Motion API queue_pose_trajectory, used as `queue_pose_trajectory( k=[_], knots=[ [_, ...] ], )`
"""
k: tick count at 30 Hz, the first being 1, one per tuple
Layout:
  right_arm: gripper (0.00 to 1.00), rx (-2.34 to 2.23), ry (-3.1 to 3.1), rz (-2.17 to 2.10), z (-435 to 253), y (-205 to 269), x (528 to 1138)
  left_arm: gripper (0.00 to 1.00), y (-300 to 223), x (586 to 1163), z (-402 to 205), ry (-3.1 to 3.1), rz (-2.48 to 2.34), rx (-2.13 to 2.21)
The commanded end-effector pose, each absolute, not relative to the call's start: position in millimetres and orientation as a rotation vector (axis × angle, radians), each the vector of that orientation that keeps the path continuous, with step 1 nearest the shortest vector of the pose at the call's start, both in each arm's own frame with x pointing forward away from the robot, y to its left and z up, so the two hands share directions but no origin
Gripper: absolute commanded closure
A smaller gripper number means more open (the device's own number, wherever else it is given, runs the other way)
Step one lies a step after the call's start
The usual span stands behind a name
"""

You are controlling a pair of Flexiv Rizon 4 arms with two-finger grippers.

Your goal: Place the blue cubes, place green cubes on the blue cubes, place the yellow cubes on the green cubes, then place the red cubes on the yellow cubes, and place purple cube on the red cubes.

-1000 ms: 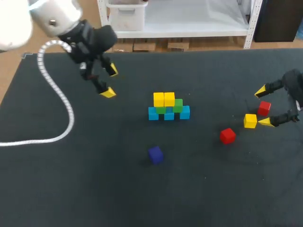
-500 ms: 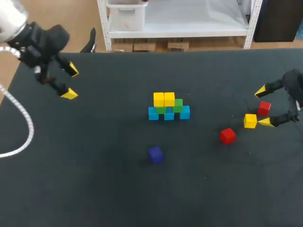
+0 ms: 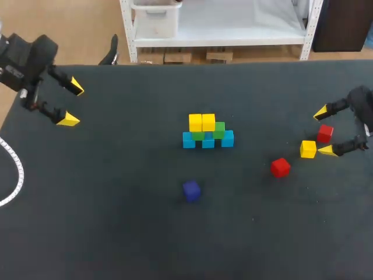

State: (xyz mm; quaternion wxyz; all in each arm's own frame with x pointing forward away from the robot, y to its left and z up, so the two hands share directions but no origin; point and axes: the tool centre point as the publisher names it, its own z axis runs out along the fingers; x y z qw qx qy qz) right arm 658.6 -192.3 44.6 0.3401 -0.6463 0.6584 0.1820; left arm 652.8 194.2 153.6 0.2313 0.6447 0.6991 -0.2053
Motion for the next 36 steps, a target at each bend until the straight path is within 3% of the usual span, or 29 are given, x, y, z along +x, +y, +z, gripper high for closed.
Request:
queue_pose_trajectory(
  k=[1, 16, 36],
  knots=[
    [0.0, -1.691, 1.688, 0.426, 46.0, -198.7, 660.1, 0.0, 195.7, 651.2, 152.3, 1.91, -0.57, 1.764],
    [0.0, -1.687, 1.786, 0.411, 15.4, -181.9, 649.6, 0.0, 195.7, 651.2, 152.3, 1.91, -0.57, 1.764],
    [0.0, -1.634, 1.888, 0.506, -7.4, -192.7, 662.3, 0.0, 195.7, 651.2, 152.3, 1.91, -0.57, 1.764]
  ],
)
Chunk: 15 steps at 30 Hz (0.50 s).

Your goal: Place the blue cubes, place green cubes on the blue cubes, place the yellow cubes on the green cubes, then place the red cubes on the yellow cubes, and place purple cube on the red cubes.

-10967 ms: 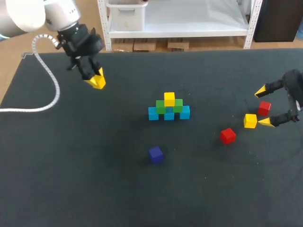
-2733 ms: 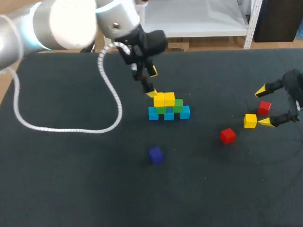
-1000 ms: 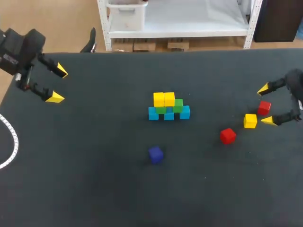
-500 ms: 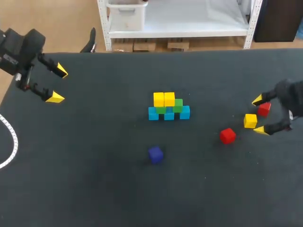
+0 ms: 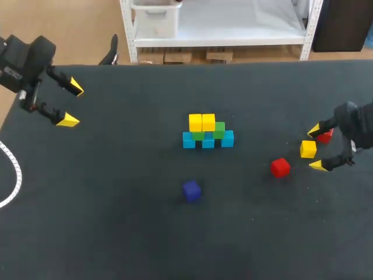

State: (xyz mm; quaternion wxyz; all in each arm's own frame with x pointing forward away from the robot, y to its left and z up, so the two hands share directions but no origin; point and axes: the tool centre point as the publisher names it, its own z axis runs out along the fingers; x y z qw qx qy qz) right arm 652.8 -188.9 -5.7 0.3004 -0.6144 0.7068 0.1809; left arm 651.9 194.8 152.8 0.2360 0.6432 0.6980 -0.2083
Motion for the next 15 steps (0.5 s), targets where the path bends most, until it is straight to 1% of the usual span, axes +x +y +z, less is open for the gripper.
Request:
queue_pose_trajectory(
  k=[1, 6, 7, 8, 10, 11, 12, 13, 14, 15],
  knots=[
    [0.0, -1.631, 1.893, 0.507, -7.7, -193.7, 662.9, 0.0, 195.7, 651.2, 152.3, 1.91, -0.57, 1.764],
    [0.0, -1.603, 1.9, 0.515, -7.4, -195.3, 665.2, 0.0, 195.7, 651.2, 152.3, 1.91, -0.57, 1.764],
    [0.09, -1.6, 1.9, 0.519, -7.3, -195.2, 665.9, 0.0, 195.7, 651.2, 152.3, 1.91, -0.57, 1.764],
    [0.12, -1.599, 1.901, 0.525, -7.2, -194.9, 666.5, 0.0, 195.7, 651.2, 152.3, 1.91, -0.57, 1.764],
    [0.13, -1.605, 1.901, 0.533, -7.3, -193.8, 667.2, 0.0, 195.7, 651.2, 152.3, 1.91, -0.57, 1.764],
    [0.29, -1.608, 1.903, 0.54, -7.3, -193.3, 667.2, 0.0, 195.7, 651.2, 152.3, 1.91, -0.57, 1.764],
    [0.38, -1.61, 1.905, 0.547, -7.6, -192.8, 667.3, 0.0, 195.7, 651.2, 152.3, 1.91, -0.57, 1.764],
    [0.38, -1.614, 1.912, 0.553, -8.1, -192.5, 667.4, 0.0, 195.7, 651.2, 152.3, 1.91, -0.57, 1.764],
    [0.41, -1.615, 1.912, 0.554, -8.5, -192.3, 667.5, 0.0, 195.7, 651.2, 152.3, 1.91, -0.57, 1.764],
    [0.5, -1.621, 1.914, 0.56, -8.9, -191.9, 667.6, 0.0, 195.7, 651.2, 152.3, 1.91, -0.57, 1.764]
  ],
)
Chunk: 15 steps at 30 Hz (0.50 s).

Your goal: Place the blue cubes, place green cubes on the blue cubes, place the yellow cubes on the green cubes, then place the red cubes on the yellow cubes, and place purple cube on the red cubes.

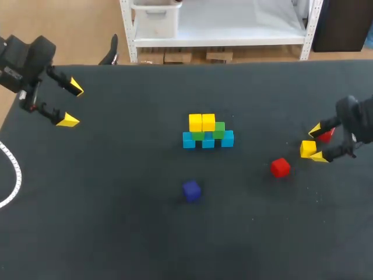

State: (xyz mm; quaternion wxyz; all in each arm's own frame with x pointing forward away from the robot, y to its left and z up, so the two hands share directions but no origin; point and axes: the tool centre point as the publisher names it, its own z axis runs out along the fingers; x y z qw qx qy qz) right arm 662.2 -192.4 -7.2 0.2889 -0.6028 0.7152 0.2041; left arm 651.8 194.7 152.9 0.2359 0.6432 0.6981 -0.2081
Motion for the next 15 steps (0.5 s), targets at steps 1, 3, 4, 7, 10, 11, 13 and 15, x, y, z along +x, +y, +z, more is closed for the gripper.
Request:
queue_pose_trajectory(
  k=[1, 3, 4, 7, 10, 11, 13, 15],
  knots=[
    [0.49, -1.629, 1.92, 0.571, -9.2, -191.2, 667.5, 0.0, 195.7, 651.2, 152.3, 1.91, -0.57, 1.764],
    [0.5, -1.636, 1.919, 0.58, -9.4, -189.7, 667.4, 0.0, 195.7, 651.2, 152.3, 1.91, -0.57, 1.764],
    [0.52, -1.639, 1.921, 0.582, -10.0, -189.3, 667.7, 0.0, 195.7, 651.2, 152.3, 1.91, -0.57, 1.764],
    [0.52, -1.645, 1.921, 0.584, -9.7, -187.5, 668.1, 0.0, 195.7, 651.2, 152.3, 1.91, -0.57, 1.764],
    [0.6, -1.649, 1.916, 0.584, -8.6, -185.3, 669.2, 0.0, 195.7, 651.2, 152.3, 1.91, -0.57, 1.764],
    [0.7, -1.65, 1.915, 0.582, -8.3, -185.1, 669.4, 0.0, 195.7, 651.2, 152.3, 1.91, -0.57, 1.764],
    [1.0, -1.653, 1.912, 0.582, -7.9, -184.4, 670.1, 0.0, 195.7, 651.2, 152.3, 1.91, -0.57, 1.764],
    [1.0, -1.659, 1.904, 0.576, -5.0, -183.5, 670.3, 0.0, 195.7, 651.2, 152.3, 1.91, -0.57, 1.764]
  ],
)
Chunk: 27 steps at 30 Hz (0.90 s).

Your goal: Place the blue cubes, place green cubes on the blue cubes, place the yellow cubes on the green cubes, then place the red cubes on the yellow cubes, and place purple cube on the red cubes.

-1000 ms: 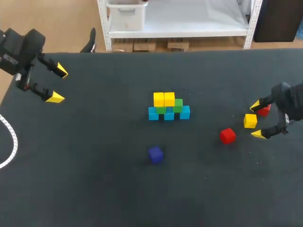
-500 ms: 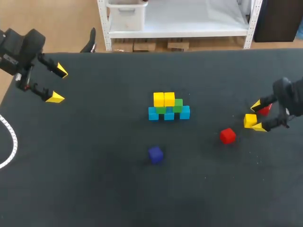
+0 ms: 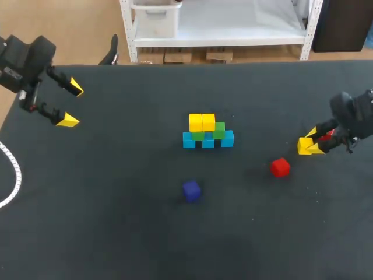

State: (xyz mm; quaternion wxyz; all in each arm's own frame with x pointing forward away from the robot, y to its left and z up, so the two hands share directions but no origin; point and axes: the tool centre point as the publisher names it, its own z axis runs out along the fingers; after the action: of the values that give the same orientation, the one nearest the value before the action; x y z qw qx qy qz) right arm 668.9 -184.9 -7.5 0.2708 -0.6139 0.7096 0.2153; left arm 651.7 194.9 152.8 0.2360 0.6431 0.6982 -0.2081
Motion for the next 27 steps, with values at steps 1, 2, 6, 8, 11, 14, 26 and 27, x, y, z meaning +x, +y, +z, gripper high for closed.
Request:
queue_pose_trajectory(
  k=[1, 2, 6, 8, 11, 14, 26, 27],
  knots=[
    [1.0, -1.659, 1.901, 0.575, -2.7, -183.0, 671.0, 0.0, 195.7, 651.2, 152.3, 1.91, -0.57, 1.764],
    [1.0, -1.66, 1.899, 0.575, -0.3, -182.2, 672.0, 0.0, 195.7, 651.2, 152.3, 1.91, -0.57, 1.764],
    [1.0, -1.664, 1.874, 0.556, 13.6, -174.8, 679.9, 0.0, 195.7, 651.2, 152.3, 1.91, -0.57, 1.764],
    [1.0, -1.653, 1.85, 0.55, 23.2, -167.6, 685.8, 0.0, 195.7, 651.2, 152.3, 1.91, -0.57, 1.764],
    [1.0, -1.652, 1.823, 0.547, 34.2, -154.3, 695.1, 0.0, 195.7, 651.2, 152.3, 1.91, -0.57, 1.764],
    [1.0, -1.646, 1.801, 0.561, 40.6, -140.0, 704.8, 0.0, 195.7, 651.2, 152.3, 1.91, -0.57, 1.764],
    [1.0, -1.752, 1.681, 0.591, 60.2, -74.7, 727.7, 0.0, 195.7, 651.2, 152.3, 1.91, -0.57, 1.764],
    [1.0, -1.759, 1.674, 0.593, 61.1, -69.9, 728.4, 0.0, 195.7, 651.2, 152.3, 1.91, -0.57, 1.764]
  ],
)
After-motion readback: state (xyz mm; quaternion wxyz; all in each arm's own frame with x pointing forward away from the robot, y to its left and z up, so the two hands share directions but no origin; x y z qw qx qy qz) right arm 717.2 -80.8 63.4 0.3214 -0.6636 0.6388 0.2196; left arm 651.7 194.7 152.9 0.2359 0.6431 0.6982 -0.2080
